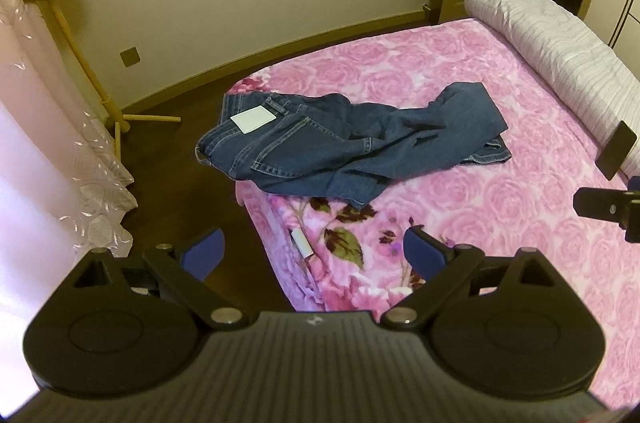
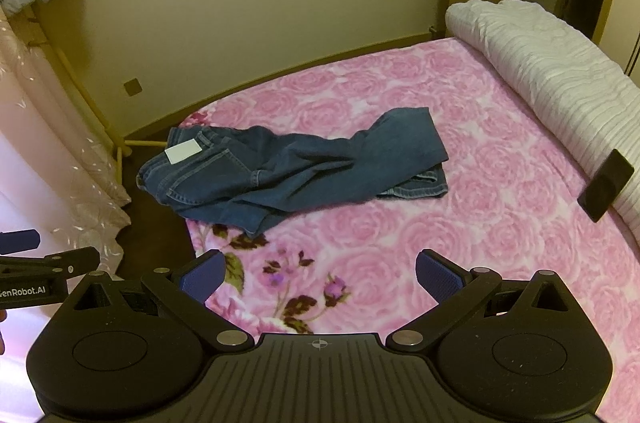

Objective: Fold clothes

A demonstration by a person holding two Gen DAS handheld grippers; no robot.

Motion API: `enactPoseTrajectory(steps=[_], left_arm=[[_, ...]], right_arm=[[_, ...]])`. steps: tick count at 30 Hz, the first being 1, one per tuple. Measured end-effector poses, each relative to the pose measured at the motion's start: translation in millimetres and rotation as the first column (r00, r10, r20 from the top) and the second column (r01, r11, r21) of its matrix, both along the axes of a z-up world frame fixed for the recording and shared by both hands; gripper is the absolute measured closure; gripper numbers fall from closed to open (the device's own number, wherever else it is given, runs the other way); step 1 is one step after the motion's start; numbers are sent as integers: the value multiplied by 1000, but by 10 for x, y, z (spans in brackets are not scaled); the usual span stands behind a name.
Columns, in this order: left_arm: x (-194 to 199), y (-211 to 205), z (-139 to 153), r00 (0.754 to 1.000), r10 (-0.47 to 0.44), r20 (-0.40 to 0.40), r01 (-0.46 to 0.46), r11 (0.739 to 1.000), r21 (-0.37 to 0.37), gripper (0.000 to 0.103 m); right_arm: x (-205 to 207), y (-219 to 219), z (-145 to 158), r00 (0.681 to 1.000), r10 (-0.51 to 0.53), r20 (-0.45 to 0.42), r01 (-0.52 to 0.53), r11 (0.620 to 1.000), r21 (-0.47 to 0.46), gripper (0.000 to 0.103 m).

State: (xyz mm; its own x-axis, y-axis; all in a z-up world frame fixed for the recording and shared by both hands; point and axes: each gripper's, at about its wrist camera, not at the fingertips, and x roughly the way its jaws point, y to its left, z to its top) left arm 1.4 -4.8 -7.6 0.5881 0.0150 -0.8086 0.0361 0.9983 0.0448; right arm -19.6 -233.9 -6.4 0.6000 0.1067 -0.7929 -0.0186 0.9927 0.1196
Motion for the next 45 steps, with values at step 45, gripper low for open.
enactPoseTrajectory(steps=[45], left_arm=[[3391,1826,-2348,742,-652,-160,639,759,-126,8]], right_arm=[[2991,1742,-2173,677,697,-237,-736,653,-180,0]])
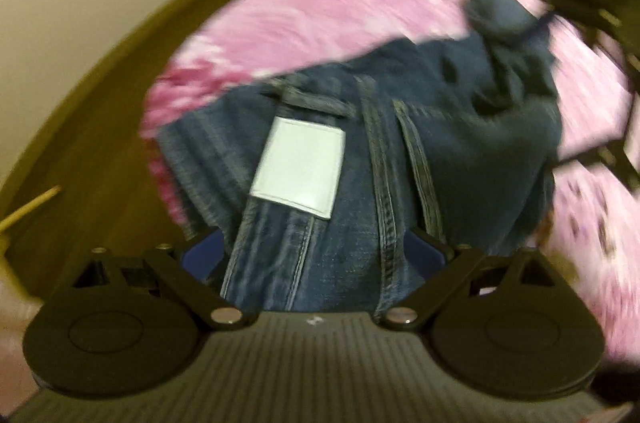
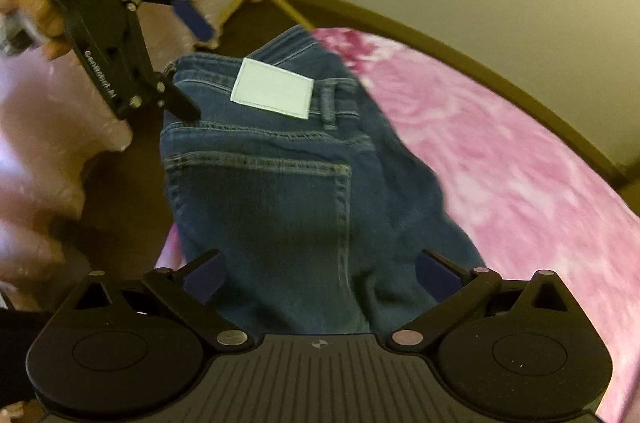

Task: Fold clothes
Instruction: 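Grasp the jeans waistband with the left gripper while the right gripper grasps beside it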

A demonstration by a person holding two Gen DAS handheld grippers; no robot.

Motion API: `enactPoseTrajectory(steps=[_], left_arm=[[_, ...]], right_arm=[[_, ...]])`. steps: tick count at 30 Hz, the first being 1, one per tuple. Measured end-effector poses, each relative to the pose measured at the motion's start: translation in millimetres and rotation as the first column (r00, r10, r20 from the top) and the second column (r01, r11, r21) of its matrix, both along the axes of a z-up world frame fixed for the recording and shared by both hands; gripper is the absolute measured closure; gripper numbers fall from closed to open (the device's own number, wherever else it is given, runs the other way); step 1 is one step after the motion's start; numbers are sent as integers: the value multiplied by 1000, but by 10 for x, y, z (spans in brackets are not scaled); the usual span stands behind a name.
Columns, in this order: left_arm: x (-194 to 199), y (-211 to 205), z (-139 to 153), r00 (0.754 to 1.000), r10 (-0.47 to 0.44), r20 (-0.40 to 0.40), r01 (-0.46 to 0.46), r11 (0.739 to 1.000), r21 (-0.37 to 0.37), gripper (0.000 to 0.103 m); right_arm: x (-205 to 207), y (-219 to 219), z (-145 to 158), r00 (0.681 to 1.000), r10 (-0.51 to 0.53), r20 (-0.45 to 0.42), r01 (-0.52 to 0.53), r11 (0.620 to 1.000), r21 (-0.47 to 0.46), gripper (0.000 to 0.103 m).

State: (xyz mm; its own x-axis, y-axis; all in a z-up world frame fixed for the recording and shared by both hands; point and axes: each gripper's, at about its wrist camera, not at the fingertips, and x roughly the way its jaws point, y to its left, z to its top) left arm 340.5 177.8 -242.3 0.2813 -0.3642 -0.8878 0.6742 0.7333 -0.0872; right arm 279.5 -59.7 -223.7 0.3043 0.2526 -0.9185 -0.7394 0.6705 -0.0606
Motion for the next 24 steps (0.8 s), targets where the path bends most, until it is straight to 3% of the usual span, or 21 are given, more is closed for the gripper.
enactPoseTrajectory(steps=[5,7,8,10,14,16,18,19,20,24], left_arm=[[117,97,-211,986,-124,-114,112,988,-102,15],[132,135,-220,977,-158,-145,136,980,-147,35],[121,146,-211,974,-170,-148,146,977,-158,37],[85,149,-193,971,-192,-141,167,971,-169,52],[16,162,-138,970,-217,-108,195,964,-181,67],[2,169,-101,970,-225,-94,205,961,-187,74],[-33,189,-46,967,-243,-73,226,956,-185,79],[-43,197,-9,966,-249,-62,234,955,-183,88],[-49,203,29,966,-253,-51,240,954,-182,89],[-129,152,217,948,-317,-24,309,938,-159,91]], right_arm=[[484,39,-270,999,-8,-53,11,999,51,0],[649,56,-343,998,-22,-63,26,997,66,1],[727,64,-377,997,-29,-66,34,997,75,1],[855,104,-432,997,-28,-69,34,996,82,3],[1024,209,-563,992,19,-124,-7,995,99,24],[1035,239,-590,991,26,-131,-14,996,92,29],[1049,219,-542,991,17,-130,-4,995,97,57],[1051,195,-499,989,14,-150,3,994,114,70],[1033,176,-448,988,11,-156,8,992,122,76],[764,158,-122,994,46,-99,-34,992,121,81]])
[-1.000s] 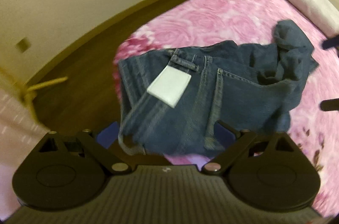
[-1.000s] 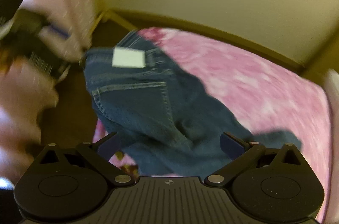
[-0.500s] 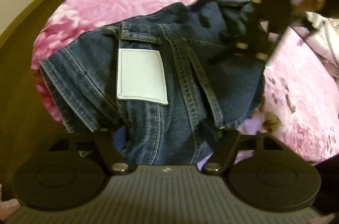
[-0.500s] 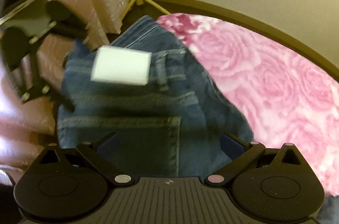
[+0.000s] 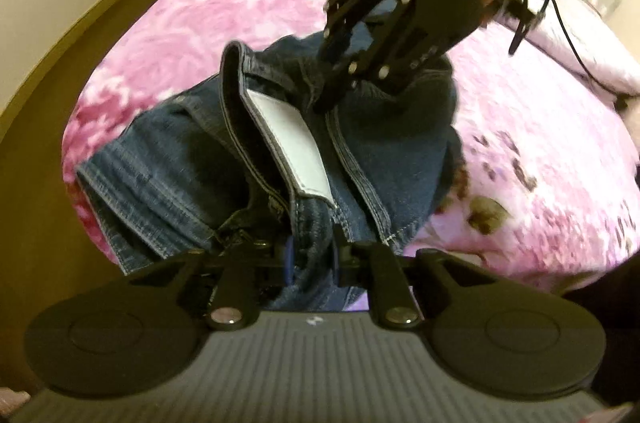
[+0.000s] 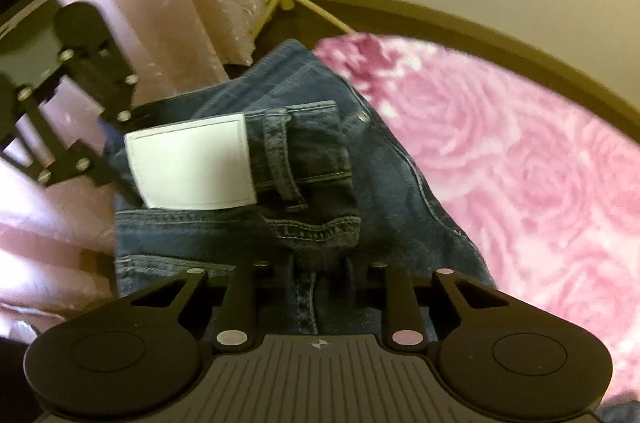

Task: Fold clothes
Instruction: 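Grasp the jeans waistband with the left gripper while the right gripper grasps beside it, then lift the jeans by the waistband with both grippers and shake them out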

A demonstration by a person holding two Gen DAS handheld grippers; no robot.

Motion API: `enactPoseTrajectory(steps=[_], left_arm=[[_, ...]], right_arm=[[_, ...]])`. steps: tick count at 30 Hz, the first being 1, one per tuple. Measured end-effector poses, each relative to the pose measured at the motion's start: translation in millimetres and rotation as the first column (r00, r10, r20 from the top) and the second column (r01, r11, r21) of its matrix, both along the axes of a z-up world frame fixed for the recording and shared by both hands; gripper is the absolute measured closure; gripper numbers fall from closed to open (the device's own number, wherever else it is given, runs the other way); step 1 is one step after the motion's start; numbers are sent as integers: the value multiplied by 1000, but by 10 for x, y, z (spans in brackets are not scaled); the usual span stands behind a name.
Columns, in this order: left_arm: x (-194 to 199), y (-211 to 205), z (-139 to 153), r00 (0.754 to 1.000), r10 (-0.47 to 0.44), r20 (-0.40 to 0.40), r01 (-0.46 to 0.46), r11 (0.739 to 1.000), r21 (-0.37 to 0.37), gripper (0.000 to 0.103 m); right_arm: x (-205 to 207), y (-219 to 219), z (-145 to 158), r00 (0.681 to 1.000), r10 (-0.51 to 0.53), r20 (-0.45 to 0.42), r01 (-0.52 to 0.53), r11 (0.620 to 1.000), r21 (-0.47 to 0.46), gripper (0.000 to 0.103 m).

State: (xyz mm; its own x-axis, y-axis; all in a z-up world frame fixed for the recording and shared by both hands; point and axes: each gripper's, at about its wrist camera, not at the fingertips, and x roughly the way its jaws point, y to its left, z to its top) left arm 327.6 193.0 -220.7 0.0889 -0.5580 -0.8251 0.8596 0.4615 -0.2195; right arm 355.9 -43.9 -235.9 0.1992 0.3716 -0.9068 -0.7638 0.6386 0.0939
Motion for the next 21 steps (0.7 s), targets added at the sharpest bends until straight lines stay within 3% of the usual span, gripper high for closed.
enactPoseTrajectory(steps=[6,11,17,21], left_arm=[[-389,-149,495,993,-88,77,90,996,-24,92],[-999,-587,1010,966,-214,144,223,973,-52,92],[-2114,-1473,1491,899,-395,187,415,905,-87,92],[-3084,-2284,1596,846,-491,207,518,849,-107,93]], right_arm=[[-706,-267,758,993,-12,114,8,999,34,82],[-1644,-625,1309,978,-69,198,67,998,20,83],[-3019,-1275,1781,947,-149,283,173,983,-62,85],[-3998,-1873,1926,912,-211,352,264,958,-110,86]])
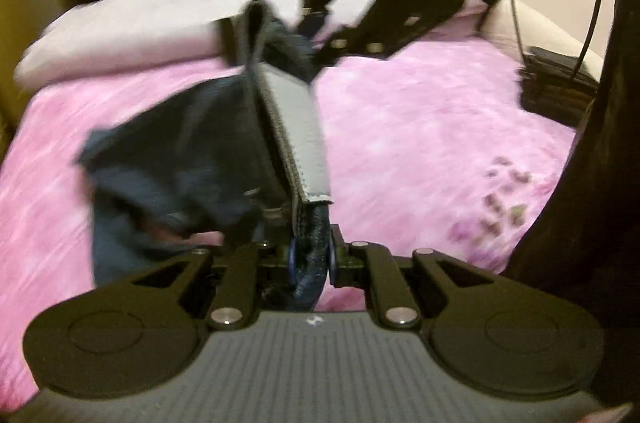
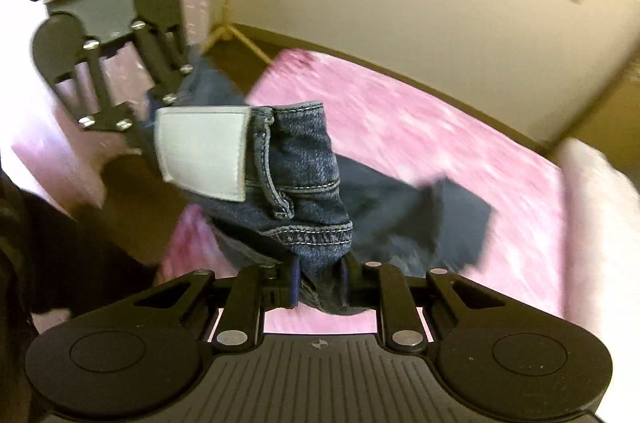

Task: Fold clothes
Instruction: 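Lift the jeans by the waistband with both grippers and shake them out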

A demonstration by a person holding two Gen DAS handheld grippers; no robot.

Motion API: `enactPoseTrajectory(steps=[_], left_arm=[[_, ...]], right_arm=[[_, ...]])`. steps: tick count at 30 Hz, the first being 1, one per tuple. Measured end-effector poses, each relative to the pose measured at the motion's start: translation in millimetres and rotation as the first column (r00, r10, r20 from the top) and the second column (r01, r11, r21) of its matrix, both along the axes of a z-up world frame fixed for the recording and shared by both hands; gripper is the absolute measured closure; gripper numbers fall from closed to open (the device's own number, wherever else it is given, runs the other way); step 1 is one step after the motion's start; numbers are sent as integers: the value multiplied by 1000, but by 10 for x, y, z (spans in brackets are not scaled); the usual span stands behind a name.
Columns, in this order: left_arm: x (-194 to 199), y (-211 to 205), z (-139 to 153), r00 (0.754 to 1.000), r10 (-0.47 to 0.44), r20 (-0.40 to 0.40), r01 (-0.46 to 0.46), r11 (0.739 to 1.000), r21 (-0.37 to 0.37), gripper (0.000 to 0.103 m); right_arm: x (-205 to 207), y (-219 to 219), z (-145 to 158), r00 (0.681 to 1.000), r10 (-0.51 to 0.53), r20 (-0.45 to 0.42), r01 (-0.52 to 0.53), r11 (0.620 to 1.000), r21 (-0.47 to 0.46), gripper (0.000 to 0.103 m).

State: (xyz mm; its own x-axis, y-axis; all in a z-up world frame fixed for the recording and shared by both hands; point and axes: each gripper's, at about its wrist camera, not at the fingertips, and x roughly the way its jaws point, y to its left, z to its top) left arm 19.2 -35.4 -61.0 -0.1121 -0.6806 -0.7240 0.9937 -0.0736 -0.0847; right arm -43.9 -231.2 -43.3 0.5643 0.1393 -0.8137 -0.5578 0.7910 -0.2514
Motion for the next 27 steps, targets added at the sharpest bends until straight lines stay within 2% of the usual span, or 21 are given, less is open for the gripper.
enactPoseTrajectory(steps=[5,8,9,11,12,13,15,16,18,20,22,24,25,27], left_arm=[[-1286,-1129,-201,989,-146,-9,146,989,21,92],[-1945,-1663,-456,973,-232,-17,233,970,75,92],[-2115,-1776,-526,967,-253,-20,254,963,94,89],[-2320,-1913,-613,955,-295,-21,295,948,116,85],[-2385,-1957,-641,949,-315,-19,315,941,122,79],[-2422,-1987,-665,943,-332,-17,331,935,129,74],[-2338,-1981,-684,940,-341,-3,338,930,147,72],[-2245,-2015,-693,938,-347,19,339,927,161,71],[-2059,-2084,-712,932,-357,62,341,921,188,67],[-1845,-2217,-750,914,-388,120,360,910,205,63],[-1623,-2393,-805,883,-432,184,392,894,216,57],[-1459,-2618,-900,834,-492,248,449,868,212,56],[-1392,-2752,-973,805,-522,281,482,853,202,53],[-1275,-3030,-1122,744,-578,335,544,815,198,47]], right_arm=[[-1223,-761,-64,997,-80,21,82,992,-92,85],[-1845,-1144,-324,998,-64,7,64,981,-184,82],[-2016,-1259,-456,998,-62,-8,59,972,-227,81],[-2341,-1448,-691,996,-89,-29,76,949,-305,66],[-2494,-1514,-786,992,-121,-30,104,936,-337,58],[-2584,-1560,-821,982,-190,-20,173,928,-330,48],[-2739,-1644,-866,940,-341,1,325,898,-297,47],[-2788,-1672,-870,903,-429,1,415,873,-257,46],[-2902,-1717,-883,790,-613,-21,606,785,-129,46],[-2987,-1754,-905,653,-753,-77,755,655,5,42],[-3088,-1710,-1011,498,-852,-159,867,488,103,32],[-3176,-1658,-1125,343,-913,-221,935,308,178,32],[-3225,-1634,-1182,263,-930,-256,954,212,210,32],[-3385,-1708,-1265,77,-943,-324,963,-14,270,32]])
